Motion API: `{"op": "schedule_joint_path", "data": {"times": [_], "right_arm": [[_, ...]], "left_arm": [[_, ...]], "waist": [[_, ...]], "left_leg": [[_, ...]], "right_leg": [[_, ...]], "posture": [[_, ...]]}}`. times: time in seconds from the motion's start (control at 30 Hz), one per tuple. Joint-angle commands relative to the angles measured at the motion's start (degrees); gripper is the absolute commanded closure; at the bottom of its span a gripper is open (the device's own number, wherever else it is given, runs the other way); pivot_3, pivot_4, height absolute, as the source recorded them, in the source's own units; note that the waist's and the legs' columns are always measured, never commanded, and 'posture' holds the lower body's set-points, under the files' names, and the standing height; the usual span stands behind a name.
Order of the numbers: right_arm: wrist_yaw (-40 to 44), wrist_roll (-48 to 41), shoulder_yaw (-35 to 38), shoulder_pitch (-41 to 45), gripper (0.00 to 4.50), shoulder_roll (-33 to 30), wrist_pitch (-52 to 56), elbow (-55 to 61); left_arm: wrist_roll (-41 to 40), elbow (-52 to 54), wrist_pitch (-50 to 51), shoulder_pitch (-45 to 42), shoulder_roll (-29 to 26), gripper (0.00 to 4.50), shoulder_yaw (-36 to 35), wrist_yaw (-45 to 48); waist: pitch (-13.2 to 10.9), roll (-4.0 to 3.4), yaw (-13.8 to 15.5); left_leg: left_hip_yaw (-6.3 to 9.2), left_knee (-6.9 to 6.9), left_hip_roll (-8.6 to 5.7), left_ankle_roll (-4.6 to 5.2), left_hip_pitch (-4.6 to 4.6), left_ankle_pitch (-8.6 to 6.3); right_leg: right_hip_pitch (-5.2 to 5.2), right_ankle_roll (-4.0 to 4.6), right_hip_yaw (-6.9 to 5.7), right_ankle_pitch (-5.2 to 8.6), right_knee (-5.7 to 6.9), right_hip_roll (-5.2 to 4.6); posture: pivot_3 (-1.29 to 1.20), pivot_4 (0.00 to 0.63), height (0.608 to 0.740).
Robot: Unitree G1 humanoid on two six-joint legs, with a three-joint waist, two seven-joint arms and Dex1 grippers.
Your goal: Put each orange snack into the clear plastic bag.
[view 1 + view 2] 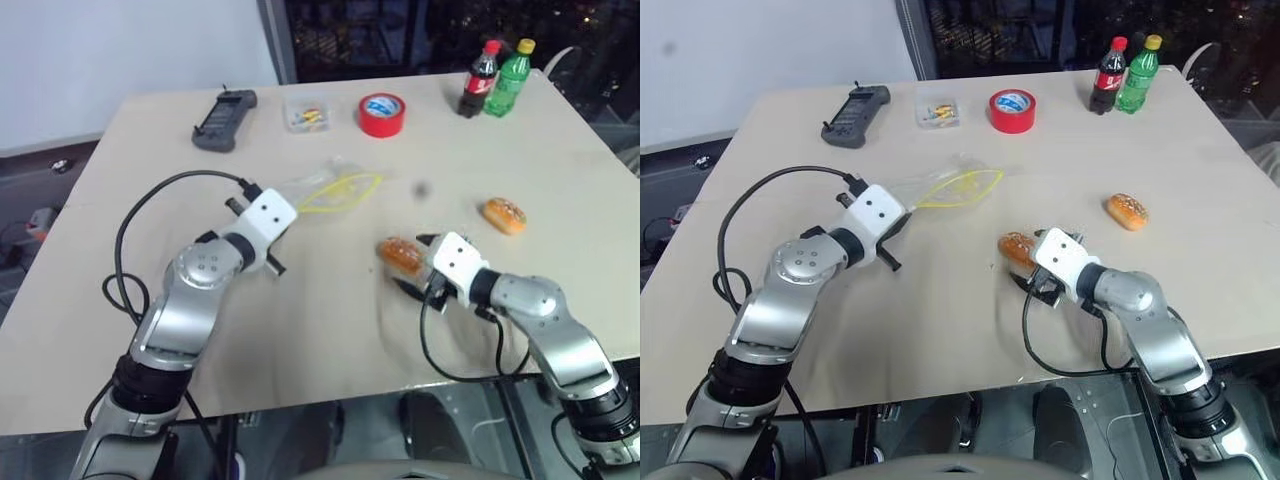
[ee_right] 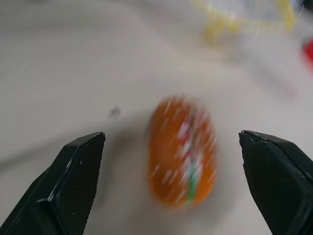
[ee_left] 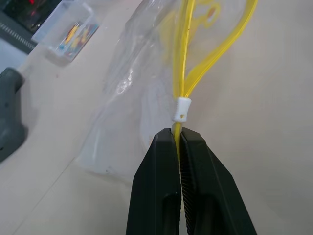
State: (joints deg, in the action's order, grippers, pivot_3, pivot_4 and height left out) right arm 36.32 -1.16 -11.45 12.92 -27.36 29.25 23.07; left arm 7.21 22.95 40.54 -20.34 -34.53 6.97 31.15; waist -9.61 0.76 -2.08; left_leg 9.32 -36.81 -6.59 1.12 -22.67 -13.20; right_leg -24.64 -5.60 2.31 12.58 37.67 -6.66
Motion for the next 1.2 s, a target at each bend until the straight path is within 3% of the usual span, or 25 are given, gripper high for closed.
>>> {"op": "schedule_joint_path", "data": {"times": [0.03, 0.13, 0.23, 0.47, 0.8, 1.07, 1.2], "right_arm": [[-3.95, 2.41, 1.03, 1.43, 0.02, 0.87, -4.73, -4.98], [-4.48, -0.66, 2.33, 1.55, 0.02, 4.2, -4.58, -7.25], [-4.02, -0.03, 1.49, 1.3, 0.63, 4.39, -6.01, -8.05], [-4.07, -0.71, 2.22, 0.99, 3.64, 4.61, -7.08, -7.4], [-5.64, -4.75, 1.28, 13.41, 3.64, 9.47, 5.59, -4.72], [-7.91, -1.18, -3.51, 19.21, 3.64, 12.86, 5.12, -13.21], [-7.47, -1.43, -3.21, 18.93, 3.64, 12.52, 5.12, -11.81]], "left_arm": [[0.06, -0.05, -3.73, 0.8, -1.36, 4.5, -0.95, 0.28], [-0.53, -0.1, -5.02, 1.54, -1.79, 4.5, -1.51, 0.66], [-0.07, -1.24, -6.94, 1.77, -2.42, 4.5, -1.71, 0.35], [-0.51, -1.54, -8.67, 2.26, -2.16, 4.5, -1.67, 0.01], [-0.48, 0.56, -11.27, 4.4, -3.62, 4.5, -0.76, 1.9], [0.09, 4.15, -12.61, 6.76, -3.22, 4.5, -0.11, 2.03], [-0.88, 5.17, -10.05, 7.12, -2.02, 4.5, -1.42, 1.47]], "waist": [[0.0, 0.0, 0.2], [0.01, 0.01, 0.38], [0.0, 0.01, 0.39], [0.0, 0.01, 0.45], [0.0, 0.01, -0.01], [0.0, 0.0, 0.2], [0.0, 0.0, 0.11]], "left_leg": [[-0.02, -0.01, -0.01, -0.01, 0.0, 0.01], [-0.03, -0.05, -0.02, -0.06, 0.0, 0.04], [-0.02, -0.04, -0.01, -0.16, -0.03, 0.09], [-0.02, -0.04, -0.02, -0.14, -0.03, 0.08], [-0.01, -0.04, 0.01, -0.13, -0.03, 0.07], [-0.01, -0.02, -0.02, -0.18, -0.08, 0.1], [-0.01, -0.01, -0.02, -0.17, -0.08, 0.09]], "right_leg": [[0.01, 0.0, 0.0, 0.0, 0.0, -0.01], [0.03, 0.0, 0.0, 0.0, -0.01, -0.01], [0.0, 0.0, 0.01, 0.0, -0.01, -0.02], [0.01, 0.0, 0.0, 0.0, -0.02, -0.02], [-0.03, 0.0, 0.01, 0.0, 0.02, 0.02], [-0.05, 0.01, 0.01, -0.01, -0.01, -0.01], [-0.06, 0.01, 0.02, -0.01, 0.0, -0.01]], "posture": [[0.0, 0.15, 0.74], [0.0, 0.15, 0.74], [0.0, 0.15, 0.74], [0.0, 0.15, 0.74], [0.0, 0.15, 0.74], [0.0, 0.15, 0.74], [0.0, 0.15, 0.74]]}}
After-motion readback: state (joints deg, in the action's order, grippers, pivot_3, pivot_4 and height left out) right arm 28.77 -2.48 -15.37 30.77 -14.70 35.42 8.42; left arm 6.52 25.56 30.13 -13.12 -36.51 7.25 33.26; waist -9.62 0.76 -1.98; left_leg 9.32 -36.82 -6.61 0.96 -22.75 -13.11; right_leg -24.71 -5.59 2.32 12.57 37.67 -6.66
